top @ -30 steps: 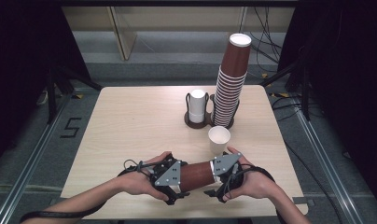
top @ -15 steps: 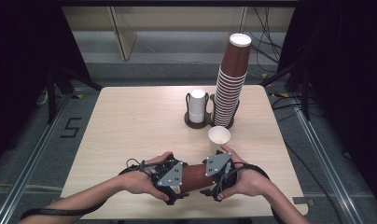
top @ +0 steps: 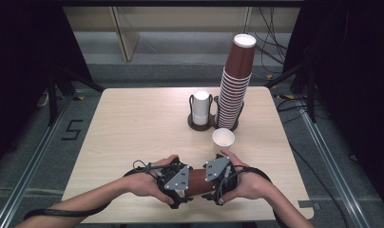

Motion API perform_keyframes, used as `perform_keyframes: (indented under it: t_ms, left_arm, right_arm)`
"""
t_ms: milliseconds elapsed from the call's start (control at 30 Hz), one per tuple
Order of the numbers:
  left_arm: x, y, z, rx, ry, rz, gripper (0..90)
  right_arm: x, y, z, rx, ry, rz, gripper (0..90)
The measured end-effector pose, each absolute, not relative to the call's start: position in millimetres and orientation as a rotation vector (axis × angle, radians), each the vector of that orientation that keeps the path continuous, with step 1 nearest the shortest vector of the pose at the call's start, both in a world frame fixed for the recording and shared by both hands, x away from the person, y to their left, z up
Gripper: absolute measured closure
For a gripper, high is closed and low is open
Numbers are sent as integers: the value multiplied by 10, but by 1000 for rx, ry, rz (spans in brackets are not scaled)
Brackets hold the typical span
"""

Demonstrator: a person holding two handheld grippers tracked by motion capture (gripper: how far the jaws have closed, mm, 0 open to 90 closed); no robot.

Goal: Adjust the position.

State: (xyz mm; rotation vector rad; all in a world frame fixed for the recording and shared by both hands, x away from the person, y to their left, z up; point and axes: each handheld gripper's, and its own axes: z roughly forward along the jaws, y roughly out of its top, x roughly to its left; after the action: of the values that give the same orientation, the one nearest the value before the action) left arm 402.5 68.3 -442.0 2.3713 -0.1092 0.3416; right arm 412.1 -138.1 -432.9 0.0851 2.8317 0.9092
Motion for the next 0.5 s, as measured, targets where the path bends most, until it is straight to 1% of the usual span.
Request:
perform_keyframes:
  t_ms: [67,100,233,500]
  left_arm:
    - [4027,676,-4419,2375,-110,340,101]
    - [4029,674,-4417,2377,-115,342,102]
    - [4034,661,-4402,2403,-144,351,102]
    - [4015,628,-4414,2396,-131,335,102]
  right_arm:
    - [4139,-1369,-4328,33,2825,904,91]
    - [4113,-1366,-4337,85,2837,896,97]
    - [4120,-1342,-4350,54,2842,879,114]
    - [4122,-1304,-4352,25,2863,850,160]
